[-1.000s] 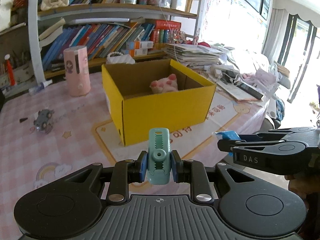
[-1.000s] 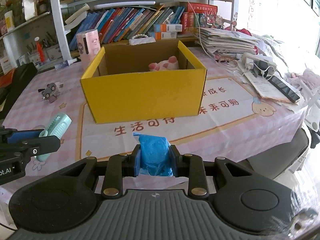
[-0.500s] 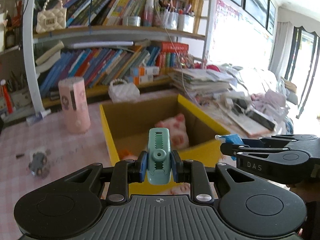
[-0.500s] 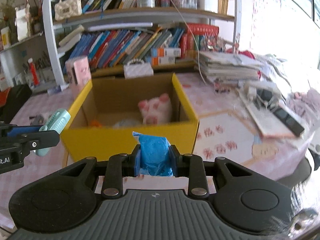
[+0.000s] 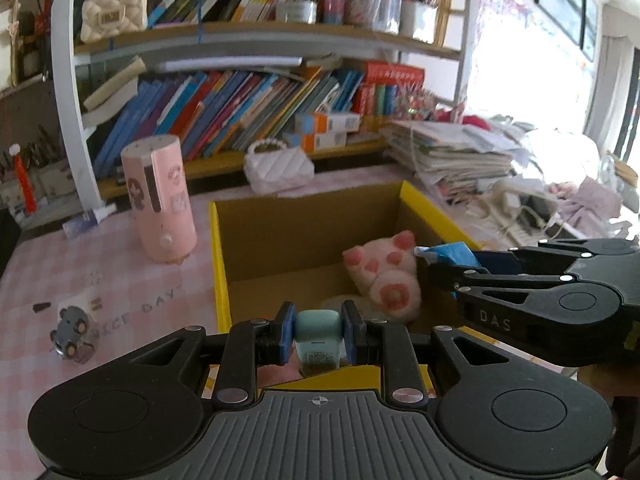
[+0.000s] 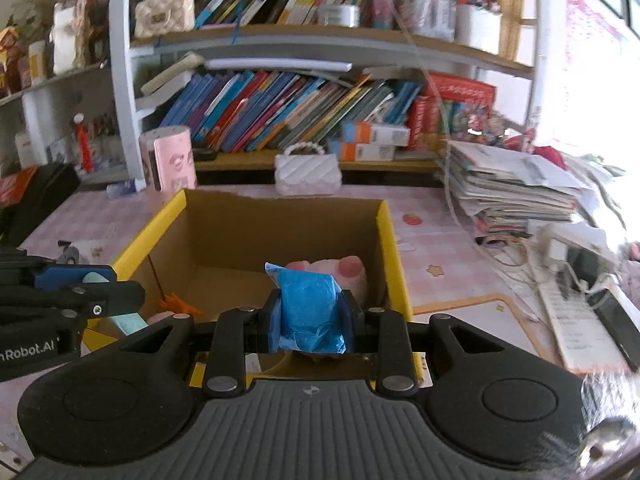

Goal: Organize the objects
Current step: 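Lower the green toy into the box with the left tool while the right tool lowers the blue piece, then open both tools and withdraw them up out of the yellow box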

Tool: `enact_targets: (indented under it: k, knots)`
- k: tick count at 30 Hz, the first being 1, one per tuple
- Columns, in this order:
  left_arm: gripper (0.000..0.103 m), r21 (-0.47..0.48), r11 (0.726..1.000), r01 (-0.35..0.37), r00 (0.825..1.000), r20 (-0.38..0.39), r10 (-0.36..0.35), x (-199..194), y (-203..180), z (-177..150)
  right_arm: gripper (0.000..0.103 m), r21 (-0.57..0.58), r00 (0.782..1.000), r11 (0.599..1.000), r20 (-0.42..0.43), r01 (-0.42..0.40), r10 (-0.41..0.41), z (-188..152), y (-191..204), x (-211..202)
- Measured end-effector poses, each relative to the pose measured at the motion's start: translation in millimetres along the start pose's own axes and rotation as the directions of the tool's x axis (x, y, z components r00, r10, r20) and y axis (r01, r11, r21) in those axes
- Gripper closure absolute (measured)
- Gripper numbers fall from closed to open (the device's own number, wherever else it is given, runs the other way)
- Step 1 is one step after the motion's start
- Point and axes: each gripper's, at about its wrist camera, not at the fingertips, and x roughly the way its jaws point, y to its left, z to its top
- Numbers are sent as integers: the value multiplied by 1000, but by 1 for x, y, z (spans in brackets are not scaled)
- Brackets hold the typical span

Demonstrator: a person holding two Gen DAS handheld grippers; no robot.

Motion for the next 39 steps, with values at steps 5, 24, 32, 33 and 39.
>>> enact_targets:
  k: [5, 24, 32, 33, 39]
  knots:
    - [80, -10, 999, -35, 998, -48, 35, 18, 0, -3, 76, -40, 997, 998, -69, -42, 40, -2, -2, 28]
    - [78, 12, 996, -94, 991, -91, 94, 47, -5, -4, 77, -45, 963, 986, -228, -160, 145, -3, -12, 72]
    - [72, 11, 997, -82, 992, -92, 83, 48, -2, -4, 76, -38, 960, 988, -245, -147, 134, -2, -13, 75]
    - [71, 13, 997, -81, 992, -93, 82, 48, -2, -4, 76, -39, 960, 988, -244, -147, 134, -1, -13, 75]
    - [43, -7, 997, -74, 997, -32, 73, 36, -4, -6, 70, -51, 972, 989, -200, -135, 123, -2, -11, 68]
